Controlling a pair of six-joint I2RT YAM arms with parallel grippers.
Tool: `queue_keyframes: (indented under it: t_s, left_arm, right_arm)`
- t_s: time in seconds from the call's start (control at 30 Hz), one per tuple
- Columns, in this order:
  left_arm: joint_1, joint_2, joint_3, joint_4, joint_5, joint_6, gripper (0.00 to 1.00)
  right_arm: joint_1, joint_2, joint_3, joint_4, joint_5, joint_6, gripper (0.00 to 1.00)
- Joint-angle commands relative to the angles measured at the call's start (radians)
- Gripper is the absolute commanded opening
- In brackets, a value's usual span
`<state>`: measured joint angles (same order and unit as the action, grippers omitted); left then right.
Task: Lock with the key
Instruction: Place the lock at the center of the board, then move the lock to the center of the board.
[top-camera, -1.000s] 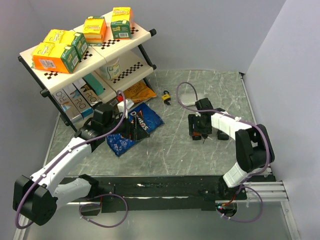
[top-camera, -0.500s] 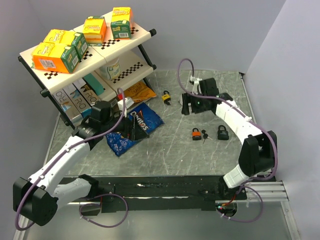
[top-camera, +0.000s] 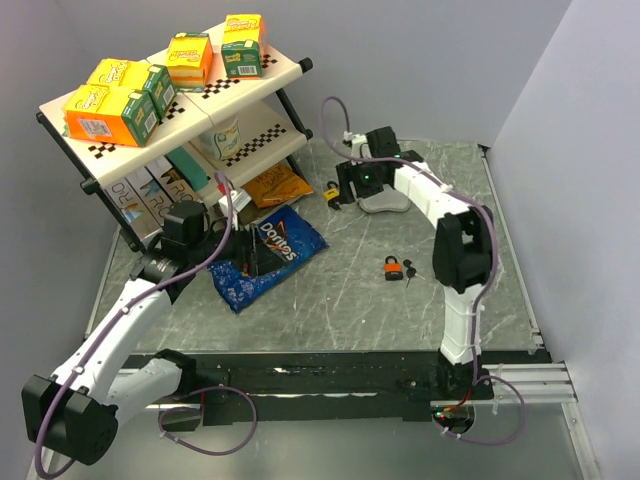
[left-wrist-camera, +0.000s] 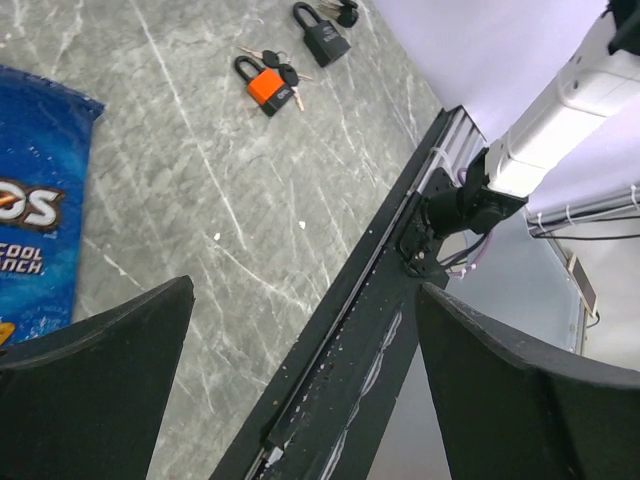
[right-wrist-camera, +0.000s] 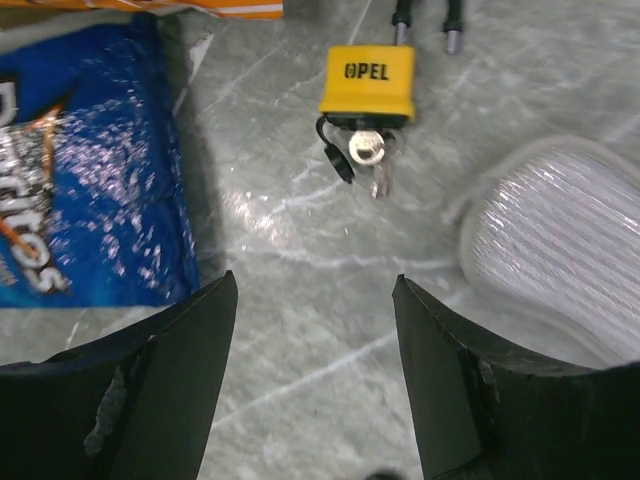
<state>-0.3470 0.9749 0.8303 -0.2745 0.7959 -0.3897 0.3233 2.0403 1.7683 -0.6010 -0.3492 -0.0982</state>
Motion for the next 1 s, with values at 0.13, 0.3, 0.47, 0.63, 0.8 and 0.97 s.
queue_keyframes:
  t_s: [0.13, 0.3, 0.47, 0.63, 0.8, 0.97]
  left_arm:
    - [0.014, -0.039, -0.019, -0.006, 0.019, 0.026, 0.96]
    - [0.020, -0.028, -0.020, -0.011, 0.031, 0.023, 0.96]
    - [0.028, -0.027, -0.017, -0.031, 0.042, 0.038, 0.96]
    - [0.036, -0.028, -0.013, -0.042, 0.037, 0.054, 0.96]
    - [0.043, -0.027, -0.014, -0.040, 0.039, 0.057, 0.96]
    - [0.049, -0.027, -0.016, -0.054, 0.034, 0.069, 0.96]
  right_arm:
    - [0.052, 0.113, 0.120, 0.013, 0.050, -0.008, 0.68]
    - [0.065, 0.181, 0.167, 0.021, 0.076, 0.008, 0.67]
    - [0.076, 0.222, 0.189, 0.033, 0.098, 0.022, 0.65]
    - [0.076, 0.256, 0.212, 0.038, 0.115, 0.034, 0.63]
    - [0.079, 0.279, 0.226, 0.043, 0.108, 0.029, 0.57]
    - [0.089, 0.299, 0.234, 0.044, 0.107, 0.028, 0.54]
